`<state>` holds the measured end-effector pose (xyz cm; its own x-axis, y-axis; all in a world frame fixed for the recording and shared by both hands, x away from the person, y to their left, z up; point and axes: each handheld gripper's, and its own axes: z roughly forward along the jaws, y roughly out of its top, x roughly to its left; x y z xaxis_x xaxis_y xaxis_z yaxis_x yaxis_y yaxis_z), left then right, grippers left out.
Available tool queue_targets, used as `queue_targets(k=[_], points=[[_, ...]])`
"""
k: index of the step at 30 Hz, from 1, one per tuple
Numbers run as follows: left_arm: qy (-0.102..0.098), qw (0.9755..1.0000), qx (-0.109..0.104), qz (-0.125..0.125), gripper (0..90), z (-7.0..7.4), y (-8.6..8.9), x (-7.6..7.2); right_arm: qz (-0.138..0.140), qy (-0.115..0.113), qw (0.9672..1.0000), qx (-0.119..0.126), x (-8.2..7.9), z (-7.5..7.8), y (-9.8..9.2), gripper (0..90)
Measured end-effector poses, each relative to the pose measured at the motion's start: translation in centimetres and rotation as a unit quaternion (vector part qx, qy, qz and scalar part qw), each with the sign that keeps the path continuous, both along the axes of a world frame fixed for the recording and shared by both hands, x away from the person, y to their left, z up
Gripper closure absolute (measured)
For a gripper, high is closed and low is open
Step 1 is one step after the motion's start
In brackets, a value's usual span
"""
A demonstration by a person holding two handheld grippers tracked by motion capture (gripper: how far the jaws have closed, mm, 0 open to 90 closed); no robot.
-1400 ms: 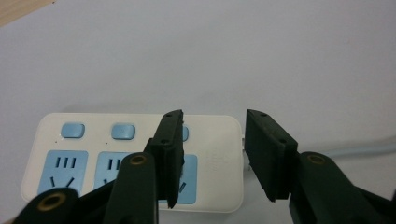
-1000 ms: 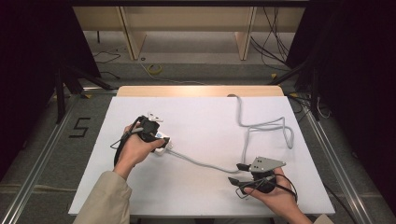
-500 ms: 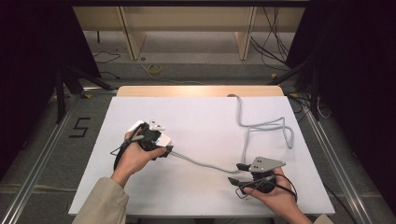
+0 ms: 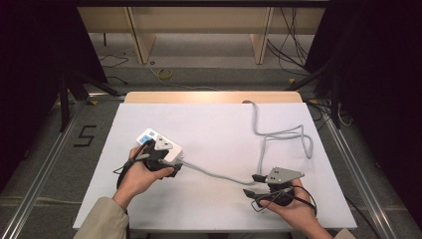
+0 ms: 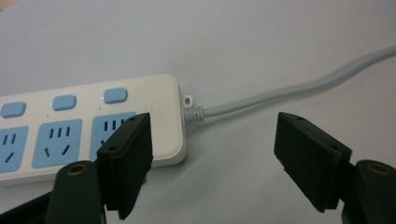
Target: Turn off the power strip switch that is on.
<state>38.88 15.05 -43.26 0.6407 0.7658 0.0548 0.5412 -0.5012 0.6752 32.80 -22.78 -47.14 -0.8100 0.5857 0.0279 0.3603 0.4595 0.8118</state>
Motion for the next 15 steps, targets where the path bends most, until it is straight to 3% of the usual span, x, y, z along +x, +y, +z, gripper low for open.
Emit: queue_targets(k=[10, 15], points=[[-0.029, 0.9993, -0.006, -0.022, 27.0, -0.3, 1.0, -1.4, 0.002, 0.000, 1.0000, -0.001, 0.0, 0.0, 0.0, 40.1], [-0.026, 0.9992, -0.007, -0.028, 26.5, -1.0, 1.4, -2.2, 0.000, 0.000, 1.0000, -0.001, 0.0, 0.0, 0.1, 40.1]])
